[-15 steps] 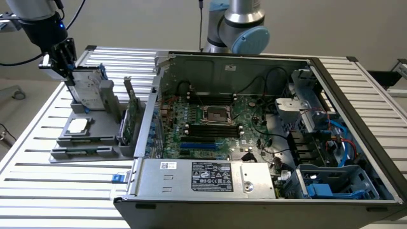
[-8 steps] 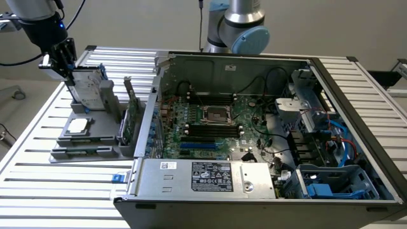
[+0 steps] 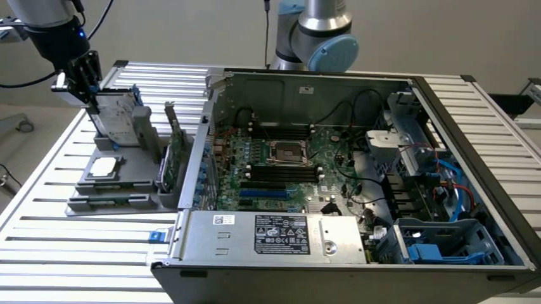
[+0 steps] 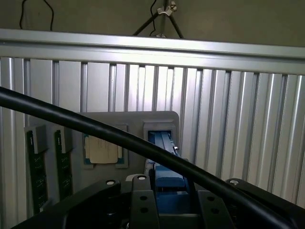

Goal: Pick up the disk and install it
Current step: 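Pick up the disk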

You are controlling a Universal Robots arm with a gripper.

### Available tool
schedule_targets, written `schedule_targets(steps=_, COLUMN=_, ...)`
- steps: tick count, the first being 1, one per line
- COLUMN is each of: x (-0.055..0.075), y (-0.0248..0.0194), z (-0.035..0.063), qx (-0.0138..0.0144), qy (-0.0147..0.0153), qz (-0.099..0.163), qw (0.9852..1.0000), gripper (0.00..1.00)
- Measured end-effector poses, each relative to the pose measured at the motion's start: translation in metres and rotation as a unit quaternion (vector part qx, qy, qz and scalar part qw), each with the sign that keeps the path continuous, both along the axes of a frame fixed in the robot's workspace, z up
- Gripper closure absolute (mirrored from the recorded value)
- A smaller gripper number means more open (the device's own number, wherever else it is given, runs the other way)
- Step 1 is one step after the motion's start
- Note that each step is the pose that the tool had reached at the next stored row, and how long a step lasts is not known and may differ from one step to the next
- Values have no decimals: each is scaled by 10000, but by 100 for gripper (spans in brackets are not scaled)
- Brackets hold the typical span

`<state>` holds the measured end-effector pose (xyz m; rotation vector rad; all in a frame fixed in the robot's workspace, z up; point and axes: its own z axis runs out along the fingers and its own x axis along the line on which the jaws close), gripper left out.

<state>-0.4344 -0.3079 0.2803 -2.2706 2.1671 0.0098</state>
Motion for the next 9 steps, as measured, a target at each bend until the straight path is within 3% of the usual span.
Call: schedule_targets(steps=9, x=0, y=-17, z=0, qx=8, qy=0, qz=-1, qw=10000, gripper=67)
